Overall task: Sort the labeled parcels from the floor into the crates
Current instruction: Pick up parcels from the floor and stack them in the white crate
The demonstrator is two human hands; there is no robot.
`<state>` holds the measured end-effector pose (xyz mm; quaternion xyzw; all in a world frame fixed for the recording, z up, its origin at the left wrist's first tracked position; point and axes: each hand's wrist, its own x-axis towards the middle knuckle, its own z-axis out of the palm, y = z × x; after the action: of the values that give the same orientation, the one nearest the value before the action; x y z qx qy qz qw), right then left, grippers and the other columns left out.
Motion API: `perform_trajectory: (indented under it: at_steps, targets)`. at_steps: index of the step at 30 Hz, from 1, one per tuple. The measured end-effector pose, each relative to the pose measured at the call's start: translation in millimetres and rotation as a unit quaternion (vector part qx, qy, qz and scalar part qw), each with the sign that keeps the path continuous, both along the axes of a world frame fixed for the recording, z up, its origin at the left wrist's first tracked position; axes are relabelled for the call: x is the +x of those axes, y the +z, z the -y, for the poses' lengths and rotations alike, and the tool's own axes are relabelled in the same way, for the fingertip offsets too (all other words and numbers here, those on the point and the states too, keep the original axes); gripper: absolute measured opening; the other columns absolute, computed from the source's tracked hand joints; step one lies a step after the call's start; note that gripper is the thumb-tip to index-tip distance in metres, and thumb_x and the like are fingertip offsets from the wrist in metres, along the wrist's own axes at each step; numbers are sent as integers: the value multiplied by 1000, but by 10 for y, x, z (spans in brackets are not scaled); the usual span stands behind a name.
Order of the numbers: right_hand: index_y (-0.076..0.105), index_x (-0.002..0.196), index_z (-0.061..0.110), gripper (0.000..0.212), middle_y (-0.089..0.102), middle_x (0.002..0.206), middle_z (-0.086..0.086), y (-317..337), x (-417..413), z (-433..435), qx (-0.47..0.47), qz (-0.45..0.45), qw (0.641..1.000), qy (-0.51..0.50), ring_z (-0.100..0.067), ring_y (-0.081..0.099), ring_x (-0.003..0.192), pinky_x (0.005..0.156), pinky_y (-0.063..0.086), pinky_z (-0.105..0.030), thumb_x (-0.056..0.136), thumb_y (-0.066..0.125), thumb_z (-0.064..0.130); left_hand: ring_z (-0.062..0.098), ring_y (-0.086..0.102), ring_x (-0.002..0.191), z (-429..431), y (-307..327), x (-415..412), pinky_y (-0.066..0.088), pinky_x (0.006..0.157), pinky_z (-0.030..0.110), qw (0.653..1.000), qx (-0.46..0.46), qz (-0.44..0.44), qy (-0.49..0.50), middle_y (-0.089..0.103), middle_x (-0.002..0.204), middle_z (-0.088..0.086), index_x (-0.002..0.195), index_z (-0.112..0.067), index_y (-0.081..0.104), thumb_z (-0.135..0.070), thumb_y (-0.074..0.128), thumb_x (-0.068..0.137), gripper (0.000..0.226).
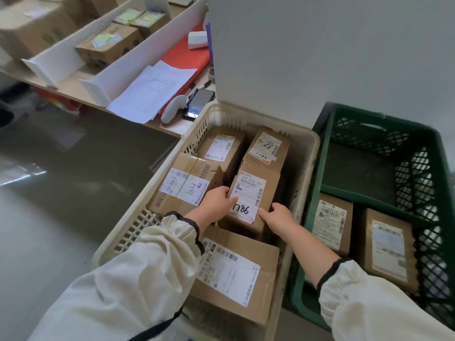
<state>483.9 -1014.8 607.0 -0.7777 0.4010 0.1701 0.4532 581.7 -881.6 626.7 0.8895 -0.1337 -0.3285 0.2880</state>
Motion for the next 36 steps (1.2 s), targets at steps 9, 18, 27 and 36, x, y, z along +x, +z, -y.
perform_trajectory:
  at_steps: [9, 18, 27, 36]
  targets:
    - [42, 138, 5, 41, 56, 121, -8, 456, 521, -789, 125, 177, 975, -39, -20, 52, 112, 106, 40, -42, 99, 39, 18, 25, 54, 108, -949, 78, 735, 39, 86, 31, 991, 63, 94, 69, 57, 122, 10, 123, -12, 54, -28, 41, 97, 34]
    - [50, 133, 16, 39, 59, 125, -4, 160, 993, -1341, 174, 48, 983, -14, -17, 55, 92, 71, 43, -25, 95, 41, 22, 23, 53, 121, -1062, -65, 992, 43, 103, 36, 996, 27, 85, 21, 55, 136, 7, 138, -14, 47, -29, 44, 96, 45]
    - [44, 138, 17, 44, 53, 132, -1, 276, 1100, -1361, 195, 10, 979, -51, -21, 52, 113, 92, 47, -34, 95, 44, 27, 24, 47, 127, -1112, -32, 1082, 39, 102, 35, 999, -2, 32, 18, 50, 141, 6, 139, -13, 45, -21, 45, 94, 46]
    - [57, 116, 17, 24, 66, 111, 2, 1111, 24, -588, 162, 273, 898, -305, -12, 62, 105, 94, 49, -30, 99, 44, 26, 7, 49, 120, -308, 1046, 386, 39, 91, 22, 955, -205, -38, -210, 53, 133, -9, 137, -29, 44, -30, 46, 98, 40]
